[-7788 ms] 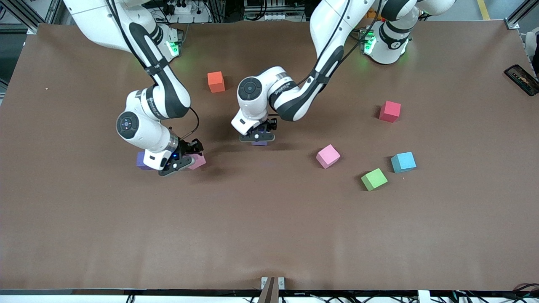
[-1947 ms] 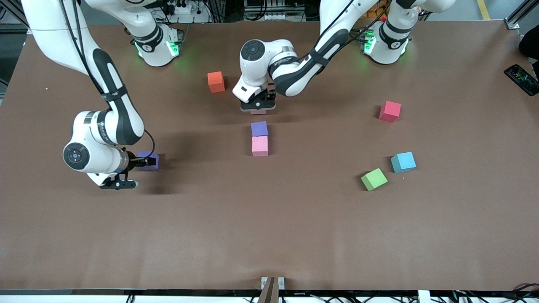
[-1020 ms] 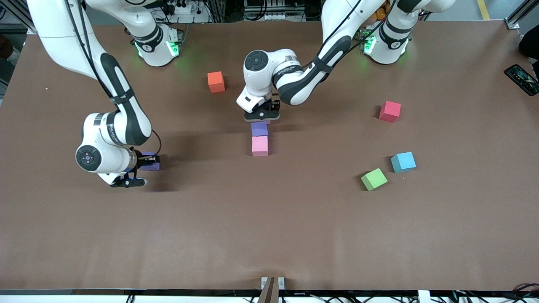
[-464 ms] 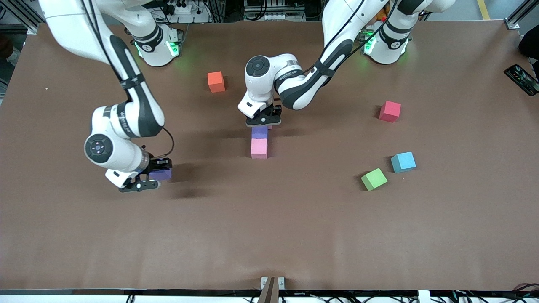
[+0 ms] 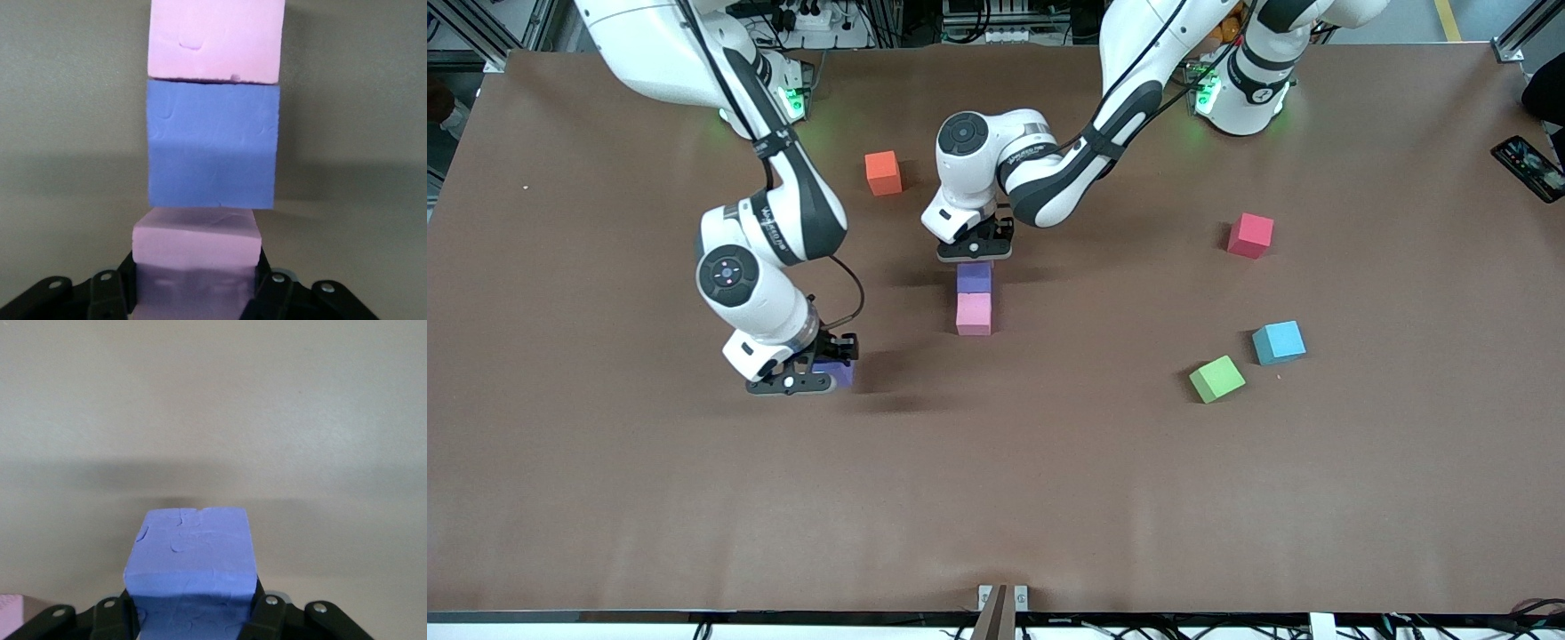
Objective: Arrange blocks into number 1
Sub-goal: 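Place the pink block beside the purple block while the right gripper carries blue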
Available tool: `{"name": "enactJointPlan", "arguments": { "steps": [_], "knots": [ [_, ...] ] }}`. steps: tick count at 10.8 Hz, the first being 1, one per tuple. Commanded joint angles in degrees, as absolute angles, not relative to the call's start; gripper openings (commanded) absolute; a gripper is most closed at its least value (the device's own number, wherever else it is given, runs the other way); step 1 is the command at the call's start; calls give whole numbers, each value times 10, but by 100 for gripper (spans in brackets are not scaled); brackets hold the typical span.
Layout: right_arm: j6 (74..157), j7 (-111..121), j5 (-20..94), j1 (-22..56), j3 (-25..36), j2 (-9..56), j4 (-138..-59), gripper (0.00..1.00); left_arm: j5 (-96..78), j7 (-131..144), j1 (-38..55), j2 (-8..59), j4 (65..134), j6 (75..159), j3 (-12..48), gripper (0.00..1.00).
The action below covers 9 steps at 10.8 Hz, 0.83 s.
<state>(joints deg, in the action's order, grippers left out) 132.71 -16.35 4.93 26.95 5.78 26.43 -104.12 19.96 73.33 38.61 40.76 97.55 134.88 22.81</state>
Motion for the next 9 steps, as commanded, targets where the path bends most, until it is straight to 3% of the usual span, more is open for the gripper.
{"name": "enactJointPlan", "arguments": {
  "steps": [1,2,9],
  "knots": [
    [1327,-170,52,281,60,292,-1005,48,209,729,392,417,957,1339,222,38],
    [1327,-170,52,290,60,300,-989,48,212,730,393,418,955,1339,222,99],
    [1379,-183,105,311,58,325,-969,48,214,735,401,389,954,1278,221,100]
  ]
}}
